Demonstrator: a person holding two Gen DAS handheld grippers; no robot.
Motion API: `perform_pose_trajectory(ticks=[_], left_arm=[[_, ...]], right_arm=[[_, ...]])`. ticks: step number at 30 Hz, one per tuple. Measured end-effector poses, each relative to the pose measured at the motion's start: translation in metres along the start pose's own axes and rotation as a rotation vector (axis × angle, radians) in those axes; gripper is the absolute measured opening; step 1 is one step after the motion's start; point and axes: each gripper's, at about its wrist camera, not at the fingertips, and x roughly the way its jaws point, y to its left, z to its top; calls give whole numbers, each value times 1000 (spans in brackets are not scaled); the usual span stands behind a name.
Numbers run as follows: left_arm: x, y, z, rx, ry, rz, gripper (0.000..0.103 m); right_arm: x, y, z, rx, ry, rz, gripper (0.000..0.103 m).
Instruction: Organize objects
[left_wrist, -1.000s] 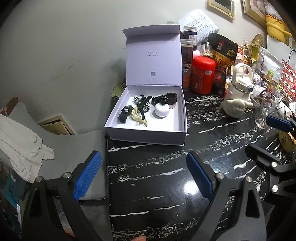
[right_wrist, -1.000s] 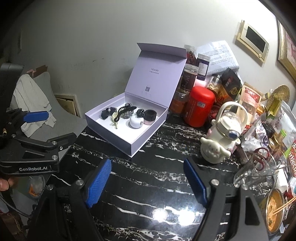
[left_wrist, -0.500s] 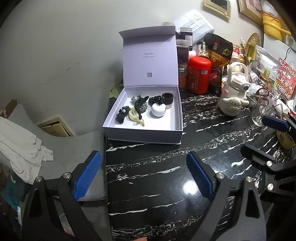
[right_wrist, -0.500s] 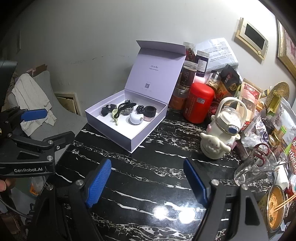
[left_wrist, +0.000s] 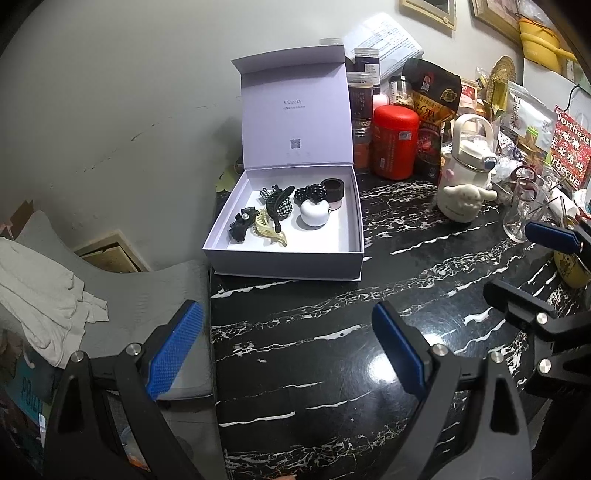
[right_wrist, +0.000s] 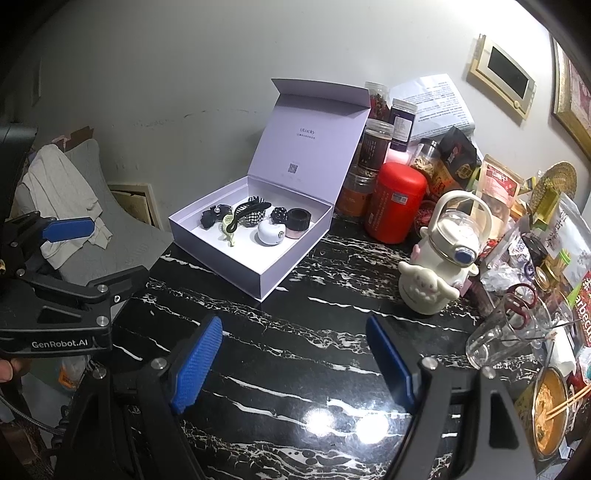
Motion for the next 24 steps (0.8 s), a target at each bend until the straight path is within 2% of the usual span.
perform_pose_trajectory(ticks=[24], left_arm=[[1,-5,-3,18,11,-1,93]], right_arm=[[-1,-3,-8,5,7,-5,81]])
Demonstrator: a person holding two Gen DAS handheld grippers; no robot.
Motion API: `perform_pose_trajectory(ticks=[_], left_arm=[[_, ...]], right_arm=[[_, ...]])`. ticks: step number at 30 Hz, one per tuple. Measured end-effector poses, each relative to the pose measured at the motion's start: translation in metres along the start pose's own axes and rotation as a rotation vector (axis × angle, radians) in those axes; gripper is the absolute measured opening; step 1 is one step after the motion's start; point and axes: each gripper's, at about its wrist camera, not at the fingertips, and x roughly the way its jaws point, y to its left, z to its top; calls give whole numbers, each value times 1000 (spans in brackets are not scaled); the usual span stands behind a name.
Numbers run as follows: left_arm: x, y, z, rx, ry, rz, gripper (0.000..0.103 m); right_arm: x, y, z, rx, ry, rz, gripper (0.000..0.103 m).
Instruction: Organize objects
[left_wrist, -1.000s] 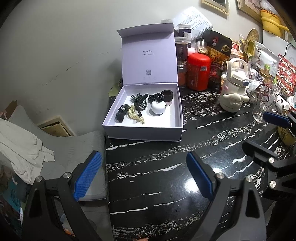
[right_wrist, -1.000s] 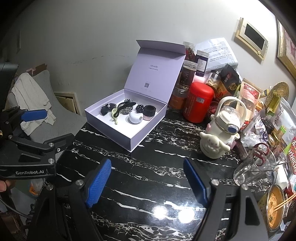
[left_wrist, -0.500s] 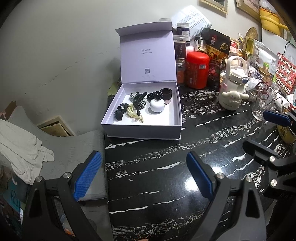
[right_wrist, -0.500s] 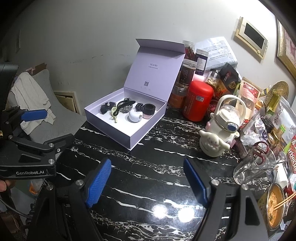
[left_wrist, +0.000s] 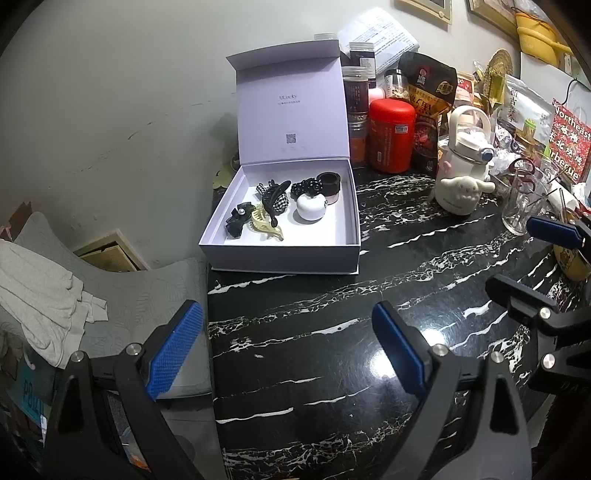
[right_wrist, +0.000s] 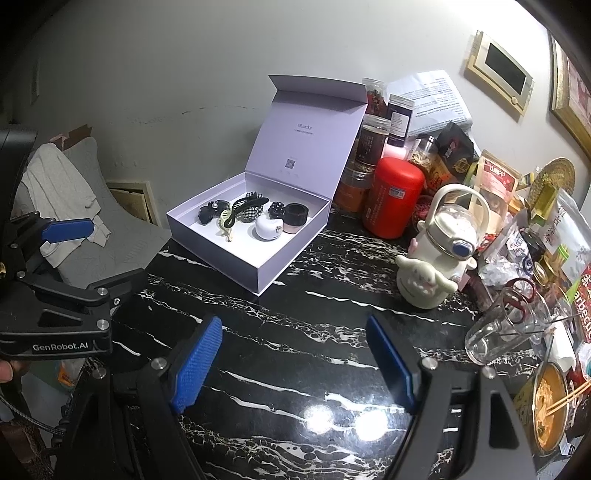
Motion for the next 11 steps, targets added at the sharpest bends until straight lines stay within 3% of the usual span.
perform_pose_trajectory(ticks=[11], left_arm=[[2,-3,-1,5,0,-16,93]], right_arm=[[1,0,-3,-1,10,1,81]])
